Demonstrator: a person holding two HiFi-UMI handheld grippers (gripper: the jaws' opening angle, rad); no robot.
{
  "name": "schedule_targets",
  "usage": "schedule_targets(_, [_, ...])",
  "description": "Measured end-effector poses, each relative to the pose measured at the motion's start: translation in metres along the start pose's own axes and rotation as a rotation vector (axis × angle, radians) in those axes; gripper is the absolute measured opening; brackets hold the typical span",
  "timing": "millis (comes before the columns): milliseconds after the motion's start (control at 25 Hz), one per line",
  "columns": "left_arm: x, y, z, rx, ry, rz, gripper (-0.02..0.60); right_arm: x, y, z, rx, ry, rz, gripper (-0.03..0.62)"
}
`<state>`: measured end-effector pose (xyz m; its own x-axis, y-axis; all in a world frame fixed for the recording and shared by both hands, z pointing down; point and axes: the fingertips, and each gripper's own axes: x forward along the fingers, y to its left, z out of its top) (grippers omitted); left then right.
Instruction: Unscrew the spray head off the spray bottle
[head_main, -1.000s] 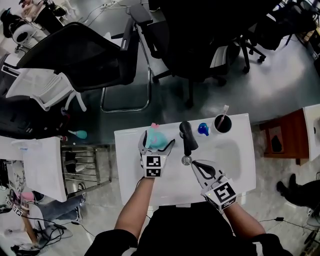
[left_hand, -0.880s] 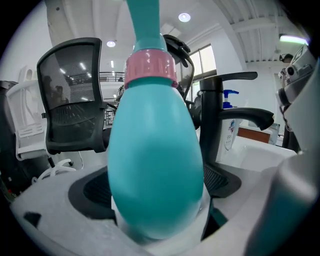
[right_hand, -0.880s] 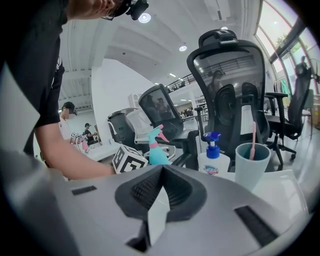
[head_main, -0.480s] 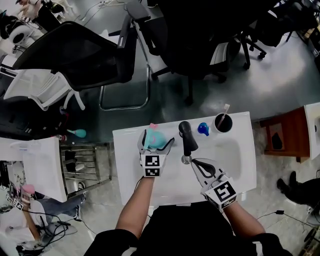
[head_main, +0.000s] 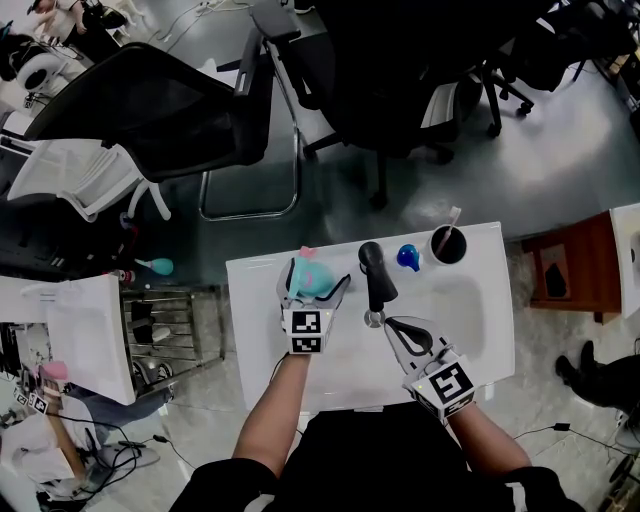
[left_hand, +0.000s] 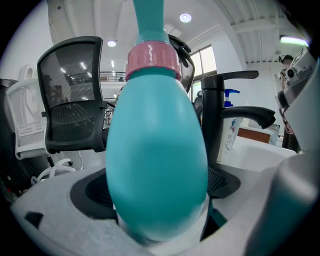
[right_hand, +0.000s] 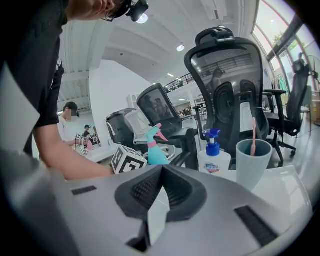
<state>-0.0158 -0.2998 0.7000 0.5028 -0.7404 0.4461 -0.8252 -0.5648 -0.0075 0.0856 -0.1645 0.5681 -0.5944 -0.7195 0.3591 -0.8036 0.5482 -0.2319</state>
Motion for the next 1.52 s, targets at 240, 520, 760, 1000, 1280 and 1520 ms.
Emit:
schedule_targets(240, [-0.002, 0.005, 0.002, 0.011, -0.017, 0.03, 0.466, 0.0, -0.001, -0.001, 0.0, 0.002, -0.005, 0.006])
schedule_targets(520, [-0.002, 0.004, 0.002, 0.013, -0.016, 0.036, 0.454, -0.004, -0.002, -0.008, -0.004, 0.005, -0.001, 0.006])
schedule_targets(760, [-0.004, 0.005, 0.001, 0.011, -0.006, 0.047, 0.445, -0.008, 0.001, -0.009, 0.006, 0.01, 0.001, 0.006])
schedule_targets(1000, [-0.008, 0.003, 0.003, 0.036, 0.018, 0.033, 0.439, -0.01, 0.001, -0.01, 0.005, 0.015, -0.005, 0.006])
schedule_targets(1280, [-0.024, 0.0, 0.021, 0.044, 0.002, 0.015, 0.436, -0.01, 0.011, -0.002, 0.004, 0.001, 0.012, 0.006])
schedule_targets(1520, [-0.046, -0.01, 0.047, 0.073, -0.05, -0.035, 0.435, -0.013, 0.012, 0.004, -0.025, -0.03, 0.006, 0.006])
